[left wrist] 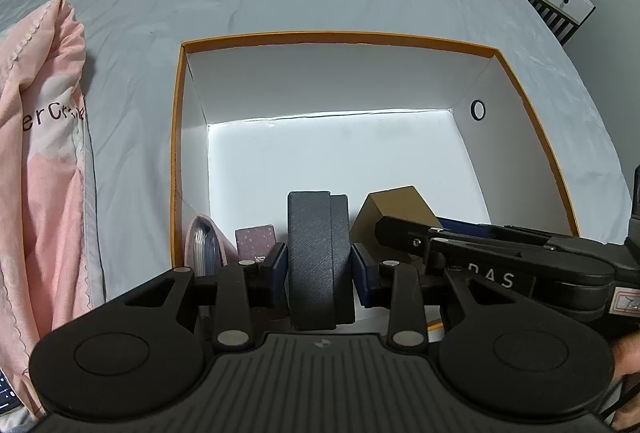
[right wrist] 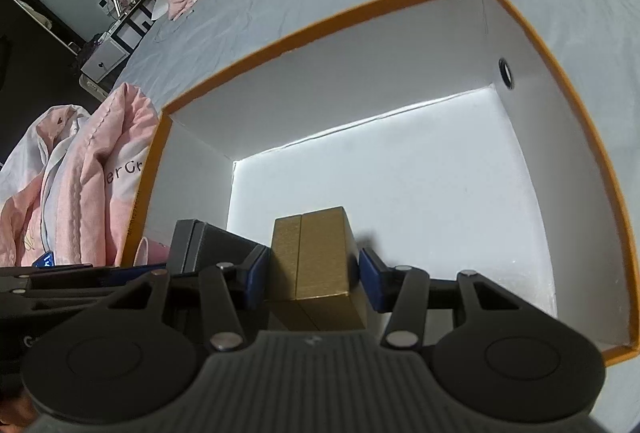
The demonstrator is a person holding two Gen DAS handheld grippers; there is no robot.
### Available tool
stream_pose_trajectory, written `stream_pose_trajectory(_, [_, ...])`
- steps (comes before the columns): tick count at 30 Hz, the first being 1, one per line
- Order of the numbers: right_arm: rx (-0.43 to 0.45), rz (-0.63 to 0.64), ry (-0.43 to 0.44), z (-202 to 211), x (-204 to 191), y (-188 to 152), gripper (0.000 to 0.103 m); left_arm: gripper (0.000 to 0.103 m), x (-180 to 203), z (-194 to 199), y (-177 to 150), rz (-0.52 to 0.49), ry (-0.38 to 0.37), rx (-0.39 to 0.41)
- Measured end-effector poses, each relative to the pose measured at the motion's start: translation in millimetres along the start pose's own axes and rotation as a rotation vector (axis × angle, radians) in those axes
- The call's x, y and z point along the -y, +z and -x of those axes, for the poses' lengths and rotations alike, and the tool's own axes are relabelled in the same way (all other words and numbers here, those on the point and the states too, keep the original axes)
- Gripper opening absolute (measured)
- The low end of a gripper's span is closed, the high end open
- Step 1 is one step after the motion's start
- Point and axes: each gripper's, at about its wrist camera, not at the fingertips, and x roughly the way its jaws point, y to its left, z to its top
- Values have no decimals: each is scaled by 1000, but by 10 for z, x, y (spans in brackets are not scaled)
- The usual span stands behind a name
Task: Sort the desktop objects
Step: 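Lower the grey case and gold box into the box and open both grippers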
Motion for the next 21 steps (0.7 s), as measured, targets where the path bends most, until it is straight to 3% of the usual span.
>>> stream_pose_trajectory(6, [12, 12, -27, -27, -16, -25, 51, 38, 17, -51, 4, -11, -1, -43])
stream_pose_trajectory(12, [4, 18, -27, -91, -33, -28, 51, 38, -9, -31, -12, -6, -16, -36])
stream_pose_trajectory(17, [-20, 25, -32, -122, -59, -44, 52, 41, -92, 242, -46, -2, -50, 71])
stream_pose_trajectory(19, [-33, 23, -27, -146, -76, -51, 52, 49, -187, 372, -82, 25, -53, 120])
stream_pose_trajectory(21, [-42, 30, -21, -168, -111, -54, 52, 49, -316, 485, -134, 64, -47, 163])
